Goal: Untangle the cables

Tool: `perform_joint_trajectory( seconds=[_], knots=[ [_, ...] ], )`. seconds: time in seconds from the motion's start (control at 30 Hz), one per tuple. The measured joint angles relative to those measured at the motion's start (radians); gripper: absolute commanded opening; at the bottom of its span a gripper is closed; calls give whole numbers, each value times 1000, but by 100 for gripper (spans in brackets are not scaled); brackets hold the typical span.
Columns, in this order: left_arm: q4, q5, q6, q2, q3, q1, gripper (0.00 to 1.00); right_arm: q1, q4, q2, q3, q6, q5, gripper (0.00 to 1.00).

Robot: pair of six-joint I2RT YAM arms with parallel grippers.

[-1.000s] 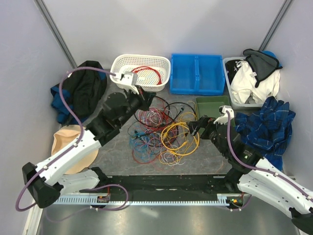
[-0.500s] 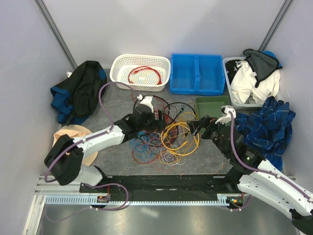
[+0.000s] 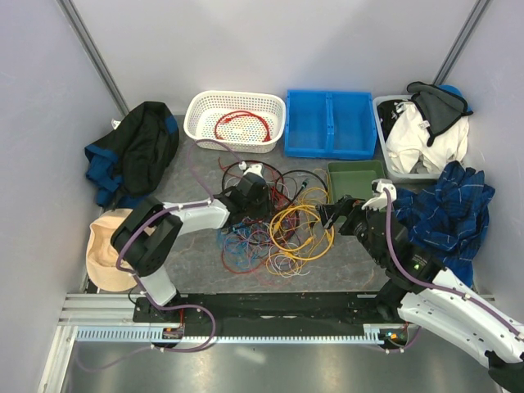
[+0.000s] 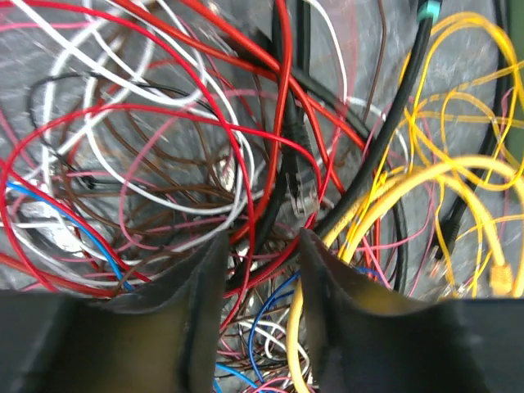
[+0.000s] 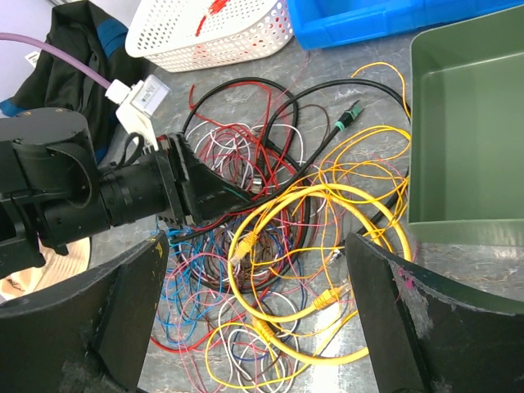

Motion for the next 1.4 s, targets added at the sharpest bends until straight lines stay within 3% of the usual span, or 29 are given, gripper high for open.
perform_joint_trajectory(
  seconds=[0.03,0.07,0.3,0.5,0.67,0.83,1.0,1.4],
  knots=[
    [4,2,-3,0,0,5,16,0,-2,0,0,0,3,96],
    [8,2,-5,0,0,8,2,0,-3,0,0,0,5,96],
    [-35,7,3,-100,-2,6,2,0,-4,18,0,-3,9,96],
    [-88,10,57,-500,28,2,2,0,13,40,0,-7,8,96],
    [-137,47,117,-679,231,1,2,0,42,48,0,-8,-15,96],
    [-194,121,163,-688,419,1,2,0,108,61,0,-18,-84,96],
    [-250,166,183,-667,489,1,2,0,192,97,5,-46,-167,96],
    [-316,291,185,-592,627,-1,2,0,474,421,108,-153,-261,98]
  ],
)
